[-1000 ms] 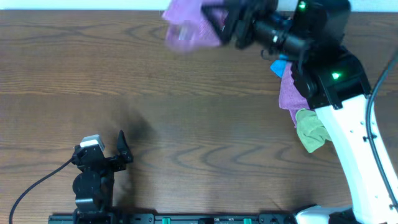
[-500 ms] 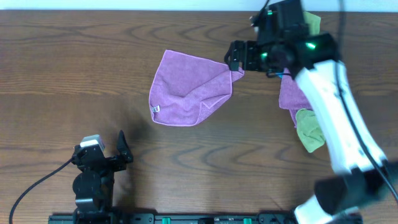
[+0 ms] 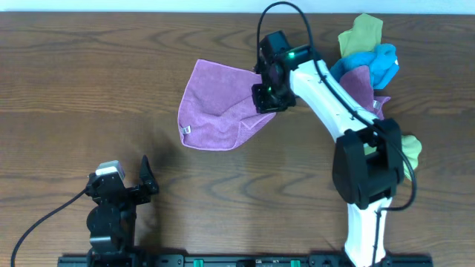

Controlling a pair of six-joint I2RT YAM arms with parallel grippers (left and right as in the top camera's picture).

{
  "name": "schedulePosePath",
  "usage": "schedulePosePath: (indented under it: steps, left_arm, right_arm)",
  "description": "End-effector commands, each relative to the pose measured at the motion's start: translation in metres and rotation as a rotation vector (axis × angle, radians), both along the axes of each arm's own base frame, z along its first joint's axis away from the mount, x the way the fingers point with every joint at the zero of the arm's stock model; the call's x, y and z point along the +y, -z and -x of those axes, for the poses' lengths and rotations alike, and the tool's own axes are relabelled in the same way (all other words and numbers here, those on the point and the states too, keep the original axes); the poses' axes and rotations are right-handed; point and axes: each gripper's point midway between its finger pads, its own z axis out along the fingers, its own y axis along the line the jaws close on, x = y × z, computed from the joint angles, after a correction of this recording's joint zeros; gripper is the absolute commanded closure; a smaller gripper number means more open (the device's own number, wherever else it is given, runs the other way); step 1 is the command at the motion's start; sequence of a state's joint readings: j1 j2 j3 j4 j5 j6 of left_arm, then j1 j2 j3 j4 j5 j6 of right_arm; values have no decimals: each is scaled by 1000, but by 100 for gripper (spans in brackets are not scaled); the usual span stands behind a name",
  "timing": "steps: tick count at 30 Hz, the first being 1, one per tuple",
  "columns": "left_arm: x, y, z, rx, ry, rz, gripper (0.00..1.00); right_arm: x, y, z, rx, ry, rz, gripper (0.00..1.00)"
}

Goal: Fold the cloth
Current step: 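Lift the purple cloth with the right gripper and pull it leftward, then lower the purple cloth onto the table center and release it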

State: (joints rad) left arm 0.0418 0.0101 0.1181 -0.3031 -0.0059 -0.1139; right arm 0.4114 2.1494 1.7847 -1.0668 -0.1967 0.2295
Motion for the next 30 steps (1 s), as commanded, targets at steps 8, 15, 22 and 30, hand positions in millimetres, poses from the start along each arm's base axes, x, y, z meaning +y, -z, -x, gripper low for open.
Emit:
schedulePosePath:
  steps: [8, 15, 22, 30]
  left_arm:
    - [-2, 12, 0, 26, 12, -11, 5]
    - [-2, 12, 0, 26, 12, -11, 5]
    - [-2, 12, 0, 26, 12, -11, 4]
    - [-2, 12, 0, 26, 12, -11, 5]
  right_arm:
    - [4, 20, 3, -65, -228, 157, 37]
    - [5, 41, 7, -73, -340, 267, 36]
    - [-1, 68, 10, -34, -385, 327, 43]
    - [-7, 68, 15, -8, -346, 354, 99]
